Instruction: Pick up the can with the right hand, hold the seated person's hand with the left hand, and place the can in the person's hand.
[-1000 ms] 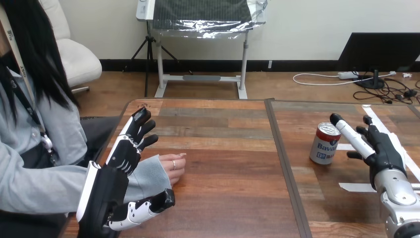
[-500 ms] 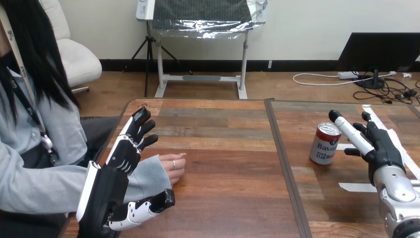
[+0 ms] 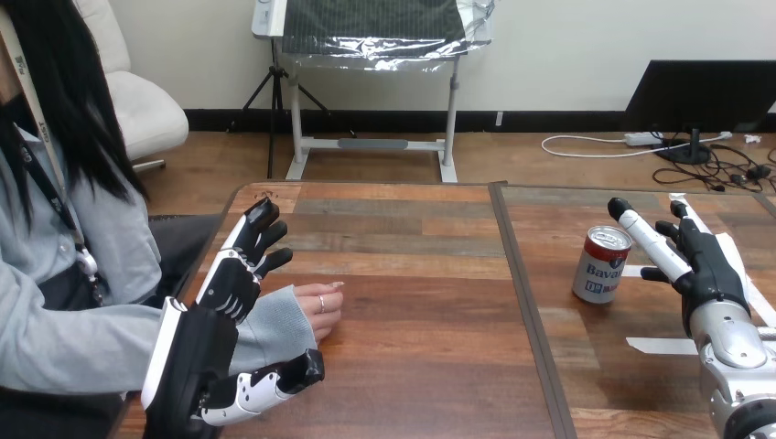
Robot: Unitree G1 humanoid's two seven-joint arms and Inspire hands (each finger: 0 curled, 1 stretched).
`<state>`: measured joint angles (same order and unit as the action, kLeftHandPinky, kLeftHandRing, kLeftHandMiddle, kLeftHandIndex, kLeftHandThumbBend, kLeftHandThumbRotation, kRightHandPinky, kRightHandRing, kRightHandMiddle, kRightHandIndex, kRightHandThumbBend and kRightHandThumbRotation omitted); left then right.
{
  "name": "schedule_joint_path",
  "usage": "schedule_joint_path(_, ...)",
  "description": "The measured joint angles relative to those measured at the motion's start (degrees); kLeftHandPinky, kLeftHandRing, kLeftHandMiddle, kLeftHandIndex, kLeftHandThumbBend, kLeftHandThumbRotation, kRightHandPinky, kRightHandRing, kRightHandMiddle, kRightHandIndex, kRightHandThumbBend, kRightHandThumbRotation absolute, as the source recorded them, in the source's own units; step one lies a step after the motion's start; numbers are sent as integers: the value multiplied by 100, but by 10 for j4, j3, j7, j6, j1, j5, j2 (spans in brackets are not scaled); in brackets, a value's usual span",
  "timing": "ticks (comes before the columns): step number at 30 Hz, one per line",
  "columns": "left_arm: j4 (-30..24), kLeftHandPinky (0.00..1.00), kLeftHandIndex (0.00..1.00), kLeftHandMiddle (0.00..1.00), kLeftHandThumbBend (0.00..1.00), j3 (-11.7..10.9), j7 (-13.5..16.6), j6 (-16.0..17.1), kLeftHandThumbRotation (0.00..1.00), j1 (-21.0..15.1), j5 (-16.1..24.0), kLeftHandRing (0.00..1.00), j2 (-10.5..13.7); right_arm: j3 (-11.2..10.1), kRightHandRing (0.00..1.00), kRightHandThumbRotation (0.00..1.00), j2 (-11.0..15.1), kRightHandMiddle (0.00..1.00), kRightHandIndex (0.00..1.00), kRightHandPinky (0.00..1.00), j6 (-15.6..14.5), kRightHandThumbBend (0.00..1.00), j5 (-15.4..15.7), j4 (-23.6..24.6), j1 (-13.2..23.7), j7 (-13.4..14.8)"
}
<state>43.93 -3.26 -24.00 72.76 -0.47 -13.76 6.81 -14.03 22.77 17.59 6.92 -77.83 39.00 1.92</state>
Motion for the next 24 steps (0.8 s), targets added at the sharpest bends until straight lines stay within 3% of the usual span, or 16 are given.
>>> schedule_joint_path(15, 0, 85, 93, 94, 100, 0, -1, 0, 54, 0, 0, 92, 0, 6, 86, 67, 0, 94, 100, 74, -1, 100, 6, 0, 1, 7)
schedule_joint_path(20, 0, 85, 93, 95, 100, 0, -1, 0, 54, 1, 0, 92, 0, 5, 75, 67, 0, 84, 100, 60, -3, 100, 4, 0, 1, 4)
schedule_joint_path(24, 0, 85, 93, 95, 100, 0, -1, 0, 54, 2, -1, 93, 0, 6, 71, 68, 0, 81, 100, 55, -4, 100, 5, 0, 2, 4)
